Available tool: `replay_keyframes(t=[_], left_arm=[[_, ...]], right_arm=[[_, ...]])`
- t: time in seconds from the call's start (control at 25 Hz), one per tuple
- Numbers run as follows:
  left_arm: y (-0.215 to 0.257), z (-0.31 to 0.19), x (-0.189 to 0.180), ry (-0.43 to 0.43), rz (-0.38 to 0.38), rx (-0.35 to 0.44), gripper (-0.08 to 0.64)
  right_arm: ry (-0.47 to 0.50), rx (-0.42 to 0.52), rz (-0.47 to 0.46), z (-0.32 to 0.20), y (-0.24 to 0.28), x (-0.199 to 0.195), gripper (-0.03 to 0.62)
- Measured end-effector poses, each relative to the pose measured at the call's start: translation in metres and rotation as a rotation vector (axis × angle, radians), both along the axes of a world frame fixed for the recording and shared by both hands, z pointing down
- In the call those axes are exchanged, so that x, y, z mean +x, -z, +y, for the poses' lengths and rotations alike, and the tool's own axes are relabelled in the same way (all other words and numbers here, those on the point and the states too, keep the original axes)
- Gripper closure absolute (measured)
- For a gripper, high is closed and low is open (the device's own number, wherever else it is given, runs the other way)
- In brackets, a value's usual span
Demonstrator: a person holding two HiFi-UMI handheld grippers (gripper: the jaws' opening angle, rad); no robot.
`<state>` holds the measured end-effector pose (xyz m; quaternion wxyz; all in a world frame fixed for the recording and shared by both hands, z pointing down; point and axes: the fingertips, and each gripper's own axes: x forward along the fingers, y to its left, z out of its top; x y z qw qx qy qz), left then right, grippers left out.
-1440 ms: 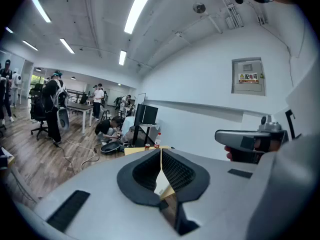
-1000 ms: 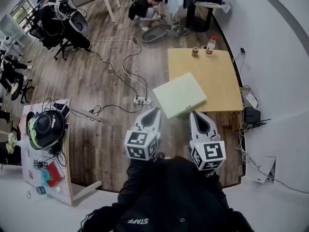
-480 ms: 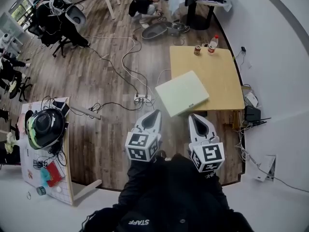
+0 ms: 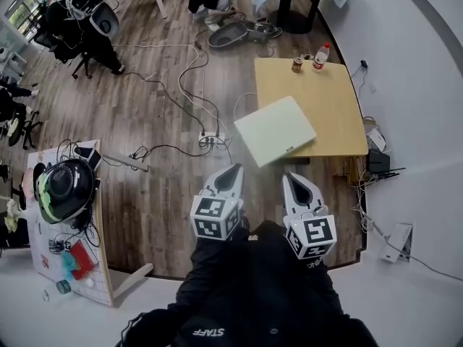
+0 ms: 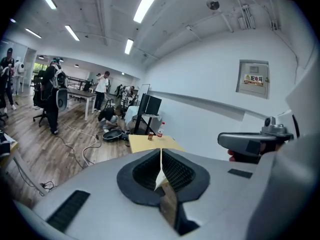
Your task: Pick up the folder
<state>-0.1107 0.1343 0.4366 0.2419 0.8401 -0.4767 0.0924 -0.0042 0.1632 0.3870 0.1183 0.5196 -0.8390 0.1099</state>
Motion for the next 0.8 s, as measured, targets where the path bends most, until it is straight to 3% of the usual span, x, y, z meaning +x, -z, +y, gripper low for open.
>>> replay_keyframes(t=[0.36,0.8], left_arm=[[-0.011,-0.015,0.012,-0.023,-0.002,-0.025,0.522],[-0.004,-0.112,0.077,-0.010,-0.055,0.000,0.522]], right_arm=[[0.016,-0.023,0.006,-0.012,-0.008,0.002,0.574],[0.023,0.012,-0.017,-0.113,-0.004,0.074,0.574]])
